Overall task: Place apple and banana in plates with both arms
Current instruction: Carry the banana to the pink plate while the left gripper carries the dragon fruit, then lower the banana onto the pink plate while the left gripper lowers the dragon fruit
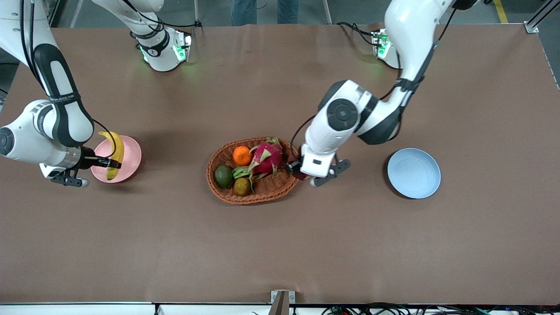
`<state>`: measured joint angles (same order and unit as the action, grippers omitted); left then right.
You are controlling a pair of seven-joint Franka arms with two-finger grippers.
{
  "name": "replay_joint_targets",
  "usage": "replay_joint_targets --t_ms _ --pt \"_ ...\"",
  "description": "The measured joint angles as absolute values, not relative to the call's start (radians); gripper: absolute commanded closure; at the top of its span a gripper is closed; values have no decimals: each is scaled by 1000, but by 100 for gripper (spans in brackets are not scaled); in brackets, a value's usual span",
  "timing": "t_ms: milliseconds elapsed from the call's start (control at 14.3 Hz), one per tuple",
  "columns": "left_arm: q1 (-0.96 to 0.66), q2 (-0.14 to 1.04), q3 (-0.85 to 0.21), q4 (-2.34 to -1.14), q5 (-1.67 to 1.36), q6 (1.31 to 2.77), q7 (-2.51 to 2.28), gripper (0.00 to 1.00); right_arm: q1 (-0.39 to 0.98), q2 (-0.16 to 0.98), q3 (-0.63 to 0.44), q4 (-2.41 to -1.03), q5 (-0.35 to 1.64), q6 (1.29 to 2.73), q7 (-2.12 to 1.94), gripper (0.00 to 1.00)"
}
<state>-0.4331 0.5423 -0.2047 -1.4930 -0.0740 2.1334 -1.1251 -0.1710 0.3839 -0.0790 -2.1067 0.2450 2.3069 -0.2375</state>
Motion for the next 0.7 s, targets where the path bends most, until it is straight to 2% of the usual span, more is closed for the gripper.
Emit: replay_joint_targets --t_ms 209,279,349,419,698 --pt "-303 476 -202 -1495 -61 1980 -934 65 -171 384 -73 -2132 253 2342 -244 95" --pt "-258 460 -202 -1501 -55 1937 -857 65 -171 384 -72 -2133 253 2346 -244 88" --pt "-212 443 -202 -1517 -40 1913 -777 65 -171 384 -72 -2133 254 2348 -244 77" --pt "-167 427 -202 -1543 -13 1903 -696 65 -171 384 -71 -2133 254 2349 -244 71" --pt "-22 384 -205 -1688 77 1914 -448 65 -171 384 -71 -2131 254 2356 -244 29"
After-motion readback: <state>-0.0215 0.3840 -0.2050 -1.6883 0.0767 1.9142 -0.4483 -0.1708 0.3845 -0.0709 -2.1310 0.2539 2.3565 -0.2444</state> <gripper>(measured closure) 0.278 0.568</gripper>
